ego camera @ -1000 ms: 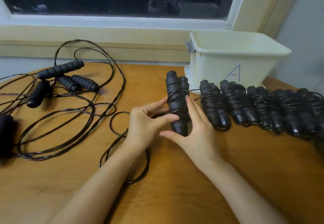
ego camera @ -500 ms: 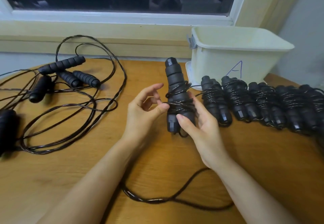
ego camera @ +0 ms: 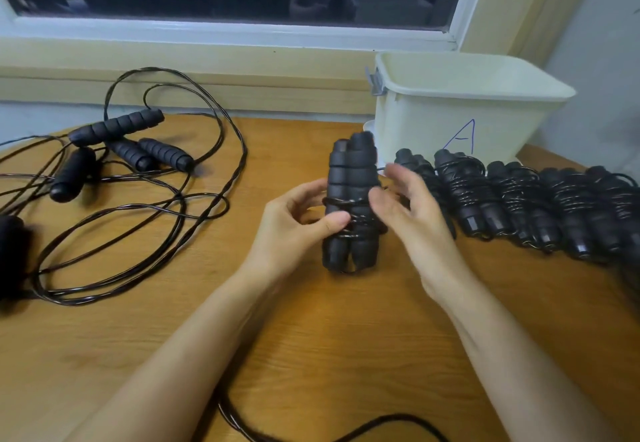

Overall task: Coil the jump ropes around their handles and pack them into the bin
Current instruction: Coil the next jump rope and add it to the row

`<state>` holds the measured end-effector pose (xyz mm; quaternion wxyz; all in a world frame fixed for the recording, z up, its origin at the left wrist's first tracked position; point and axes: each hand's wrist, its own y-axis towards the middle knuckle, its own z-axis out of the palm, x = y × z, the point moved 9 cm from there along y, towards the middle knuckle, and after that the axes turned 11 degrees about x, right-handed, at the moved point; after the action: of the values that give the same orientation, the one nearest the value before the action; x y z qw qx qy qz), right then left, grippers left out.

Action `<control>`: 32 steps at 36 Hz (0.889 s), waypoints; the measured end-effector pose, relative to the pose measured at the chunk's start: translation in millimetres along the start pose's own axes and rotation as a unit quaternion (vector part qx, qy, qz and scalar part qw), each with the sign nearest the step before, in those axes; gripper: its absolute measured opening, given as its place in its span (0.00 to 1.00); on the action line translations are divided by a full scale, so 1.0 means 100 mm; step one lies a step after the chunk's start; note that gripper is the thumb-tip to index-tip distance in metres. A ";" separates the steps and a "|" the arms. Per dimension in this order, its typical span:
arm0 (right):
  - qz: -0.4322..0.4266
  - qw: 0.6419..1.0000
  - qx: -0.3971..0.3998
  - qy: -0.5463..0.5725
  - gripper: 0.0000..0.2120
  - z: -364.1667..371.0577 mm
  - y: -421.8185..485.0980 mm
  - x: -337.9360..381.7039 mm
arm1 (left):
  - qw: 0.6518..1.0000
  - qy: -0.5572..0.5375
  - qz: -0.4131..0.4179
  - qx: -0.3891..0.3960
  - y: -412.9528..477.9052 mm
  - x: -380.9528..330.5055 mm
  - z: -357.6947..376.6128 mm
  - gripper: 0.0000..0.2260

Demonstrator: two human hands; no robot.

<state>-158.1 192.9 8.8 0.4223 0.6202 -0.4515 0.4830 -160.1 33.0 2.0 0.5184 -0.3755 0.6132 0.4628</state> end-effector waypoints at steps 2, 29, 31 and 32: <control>0.006 1.000 0.010 0.013 0.42 0.00 0.09 0.14 | 1.000 0.021 0.004 0.014 -0.01 -0.01 0.07 0.25; -0.089 0.935 -0.075 -0.334 0.39 0.24 -0.18 0.48 | 0.992 -0.079 0.008 -0.095 -0.07 0.01 -0.14 0.26; -0.086 0.904 -0.039 -0.417 0.45 0.41 -0.25 0.36 | 0.992 -0.081 0.000 -0.099 -0.07 0.03 -0.15 0.24; -0.084 0.899 -0.028 -0.429 0.48 0.45 -0.25 0.30 | 0.993 -0.082 -0.005 -0.091 -0.07 0.04 -0.14 0.23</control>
<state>-119.9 151.4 27.9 0.2434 0.7911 -0.5483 0.1199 -157.8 17.7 -2.5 0.5330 -0.3851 0.5224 0.5429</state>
